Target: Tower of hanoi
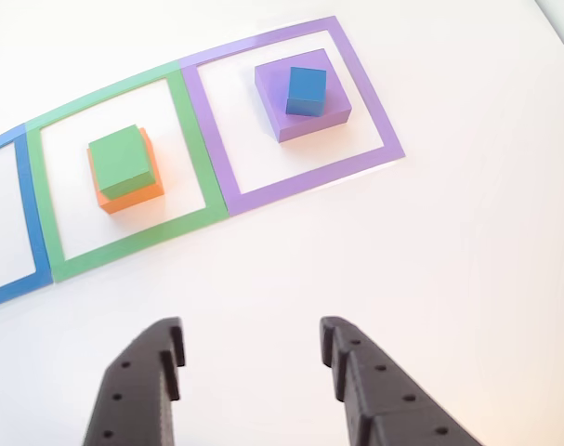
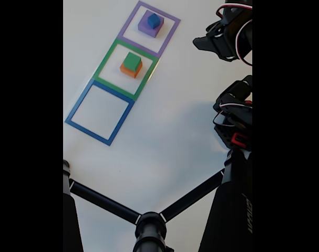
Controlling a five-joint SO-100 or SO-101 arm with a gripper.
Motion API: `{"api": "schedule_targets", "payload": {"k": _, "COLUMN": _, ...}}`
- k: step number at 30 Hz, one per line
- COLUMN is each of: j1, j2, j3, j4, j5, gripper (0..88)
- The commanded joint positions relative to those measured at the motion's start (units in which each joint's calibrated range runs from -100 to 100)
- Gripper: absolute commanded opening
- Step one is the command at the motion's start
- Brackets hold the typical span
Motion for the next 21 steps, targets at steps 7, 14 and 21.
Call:
{"api": "schedule_targets", "payload": {"k": 7, "j1": 4.97, "j2": -1.37, "j3": 37.43, "j4": -46.67, "j5": 0.00, "gripper": 28.3}}
{"api": "schedule_targets", "payload": {"k": 14, "j1": 7.37, "j2": 8.48, "j3": 48.98, "j4": -74.29, "j5": 0.00, "gripper": 33.3}}
{"api": "schedule_targets", "payload": {"k": 21, "j1": 6.60, "j2": 22.13, "j3": 52.34, "j4": -96.88, "j5": 0.00, "gripper": 34.0}}
